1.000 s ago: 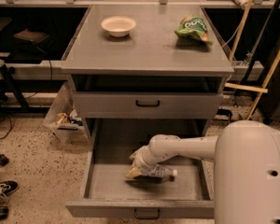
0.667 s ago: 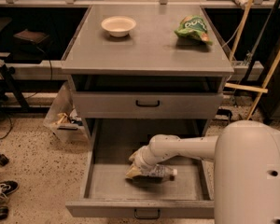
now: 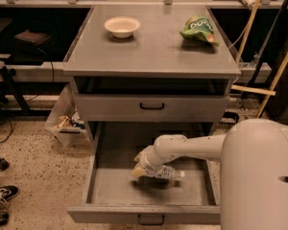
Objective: Pick blue plastic bottle from middle drawer and place on counter
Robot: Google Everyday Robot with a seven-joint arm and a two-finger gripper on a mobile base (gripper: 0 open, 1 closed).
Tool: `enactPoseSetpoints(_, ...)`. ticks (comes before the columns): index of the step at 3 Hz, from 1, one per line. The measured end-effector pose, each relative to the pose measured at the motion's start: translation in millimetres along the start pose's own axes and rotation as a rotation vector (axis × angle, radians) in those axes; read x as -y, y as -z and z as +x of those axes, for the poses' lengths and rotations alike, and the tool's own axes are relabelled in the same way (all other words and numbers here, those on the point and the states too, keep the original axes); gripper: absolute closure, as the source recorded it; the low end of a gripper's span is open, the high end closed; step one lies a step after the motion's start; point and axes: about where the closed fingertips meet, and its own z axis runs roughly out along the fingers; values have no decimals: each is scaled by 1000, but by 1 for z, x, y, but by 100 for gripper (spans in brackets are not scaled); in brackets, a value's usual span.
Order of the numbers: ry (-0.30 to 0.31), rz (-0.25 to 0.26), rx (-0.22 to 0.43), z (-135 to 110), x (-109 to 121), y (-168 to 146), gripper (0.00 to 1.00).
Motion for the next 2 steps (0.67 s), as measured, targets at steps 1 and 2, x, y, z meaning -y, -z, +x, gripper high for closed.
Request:
enactPoseSetpoints(1,-36,110,-50,-12,22,57,100)
enactPoseSetpoints(2,-84,210,-112,-27,47,133,100)
